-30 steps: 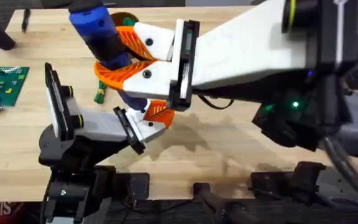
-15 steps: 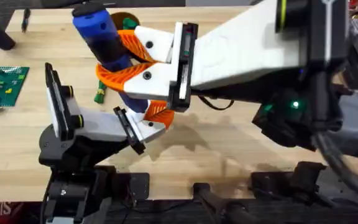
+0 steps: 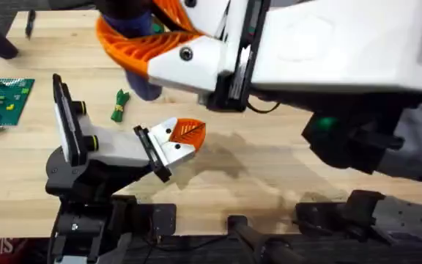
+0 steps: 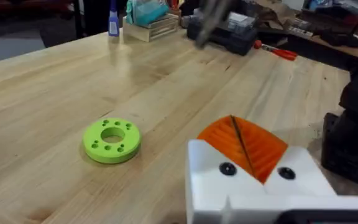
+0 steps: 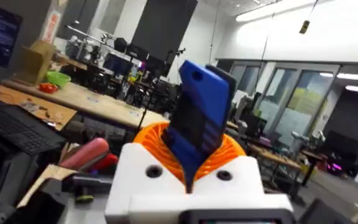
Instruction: Pick up the gripper from the table and insert it into the empty holder that is missing its gripper. Then pick up a screw, insert it into the mounting hole, and use the screwdriver to tighten it. Finally, clean up the table by picking up the vegetable and placing it into the bucket.
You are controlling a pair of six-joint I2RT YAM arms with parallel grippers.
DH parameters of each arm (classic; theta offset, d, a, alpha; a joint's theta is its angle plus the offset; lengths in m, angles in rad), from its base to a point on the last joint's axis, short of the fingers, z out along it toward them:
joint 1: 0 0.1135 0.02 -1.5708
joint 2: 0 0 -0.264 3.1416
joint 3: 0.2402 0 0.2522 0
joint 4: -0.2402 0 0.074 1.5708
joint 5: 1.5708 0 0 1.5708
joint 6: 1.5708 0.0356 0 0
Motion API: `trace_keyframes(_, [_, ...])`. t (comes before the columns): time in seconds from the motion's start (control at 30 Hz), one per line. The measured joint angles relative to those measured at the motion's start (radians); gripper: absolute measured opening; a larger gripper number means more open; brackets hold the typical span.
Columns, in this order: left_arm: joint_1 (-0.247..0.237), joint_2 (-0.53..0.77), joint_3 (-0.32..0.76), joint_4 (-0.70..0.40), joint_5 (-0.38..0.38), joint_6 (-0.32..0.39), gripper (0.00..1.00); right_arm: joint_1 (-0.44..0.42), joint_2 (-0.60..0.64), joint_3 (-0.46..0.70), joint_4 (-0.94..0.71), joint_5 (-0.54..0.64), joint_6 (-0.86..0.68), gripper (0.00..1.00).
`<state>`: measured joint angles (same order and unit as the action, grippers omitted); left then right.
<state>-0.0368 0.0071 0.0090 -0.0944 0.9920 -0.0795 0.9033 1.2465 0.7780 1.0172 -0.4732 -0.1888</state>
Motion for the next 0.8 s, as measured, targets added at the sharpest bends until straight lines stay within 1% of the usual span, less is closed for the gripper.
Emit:
trace_keyframes(0.07, [0.000, 0.000, 0.000, 0.000, 0.000, 0.000, 0.019, -0.023, 0.000, 0.003, -0.051, -0.001, -0.007, 0.011])
trace_keyframes(0.13, [0.000, 0.000, 0.000, 0.000, -0.001, 0.000, 0.019, -0.052, 0.000, 0.017, -0.144, -0.003, -0.026, 0.010])
trace_keyframes(0.27, [0.000, 0.000, 0.000, 0.000, -0.001, 0.000, 0.019, -0.125, 0.001, 0.075, -0.442, -0.003, -0.123, 0.010])
trace_keyframes(0.3, [0.000, 0.000, 0.000, 0.000, -0.001, 0.000, 0.019, -0.149, 0.001, 0.100, -0.550, -0.002, -0.173, 0.010])
trace_keyframes(0.37, [0.000, 0.000, 0.000, 0.000, -0.001, 0.000, 0.019, -0.192, 0.006, 0.142, -0.701, 0.001, -0.258, 0.010])
trace_keyframes(0.4, [0.000, 0.000, 0.000, 0.000, -0.001, 0.000, 0.019, -0.275, 0.025, 0.184, -0.820, 0.003, -0.395, 0.010])
trace_keyframes(0.5, [0.000, 0.000, 0.000, 0.000, -0.001, 0.000, 0.019, -0.377, 0.050, 0.199, -0.860, 0.005, -0.504, 0.010])
trace_keyframes(0.63, [0.000, 0.000, 0.000, 0.000, -0.001, 0.000, 0.019, -0.518, 0.109, 0.204, -0.862, 0.009, -0.584, 0.010])
trace_keyframes(0.73, [0.000, 0.000, 0.000, 0.000, -0.001, 0.000, 0.019, -0.599, 0.176, 0.204, -0.862, 0.017, -0.673, 0.010])
trace_keyframes(0.8, [0.000, 0.000, 0.000, 0.000, -0.001, 0.000, 0.019, -0.628, 0.226, 0.204, -0.862, 0.021, -0.757, 0.010])
